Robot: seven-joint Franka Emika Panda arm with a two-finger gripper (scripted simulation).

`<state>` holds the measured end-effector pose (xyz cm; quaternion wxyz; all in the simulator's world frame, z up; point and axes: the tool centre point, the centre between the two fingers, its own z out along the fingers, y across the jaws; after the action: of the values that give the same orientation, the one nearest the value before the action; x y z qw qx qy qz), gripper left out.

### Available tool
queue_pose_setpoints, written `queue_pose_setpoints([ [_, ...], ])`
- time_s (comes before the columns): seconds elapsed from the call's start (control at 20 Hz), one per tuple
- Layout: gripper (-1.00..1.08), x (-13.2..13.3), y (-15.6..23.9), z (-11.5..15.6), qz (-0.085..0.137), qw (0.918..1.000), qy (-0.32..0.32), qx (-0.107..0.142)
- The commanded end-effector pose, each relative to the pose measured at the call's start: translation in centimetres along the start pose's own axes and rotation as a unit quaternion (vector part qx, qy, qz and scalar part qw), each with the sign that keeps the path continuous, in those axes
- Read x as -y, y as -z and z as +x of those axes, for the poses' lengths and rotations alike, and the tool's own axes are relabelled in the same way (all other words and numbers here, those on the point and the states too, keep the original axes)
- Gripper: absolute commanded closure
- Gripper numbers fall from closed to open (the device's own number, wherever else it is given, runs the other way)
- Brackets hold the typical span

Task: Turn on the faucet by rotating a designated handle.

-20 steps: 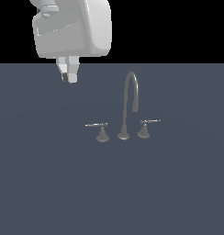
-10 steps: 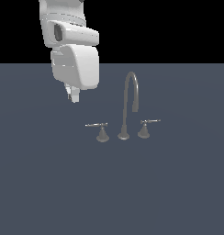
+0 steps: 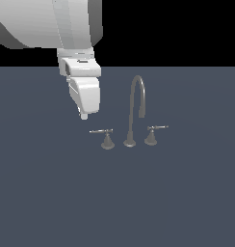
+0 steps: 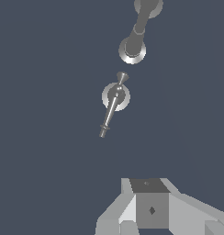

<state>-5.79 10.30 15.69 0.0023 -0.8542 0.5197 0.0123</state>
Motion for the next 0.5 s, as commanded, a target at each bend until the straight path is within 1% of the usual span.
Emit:
queue_pose_setpoints([
  [0.0,1.08,1.0,-1.4,0.7,0.001,0.9997,-0.024,-0.002],
  [0.45,1.08,4.3,-6.0,3.5,0.004,0.9941,-0.108,-0.008],
])
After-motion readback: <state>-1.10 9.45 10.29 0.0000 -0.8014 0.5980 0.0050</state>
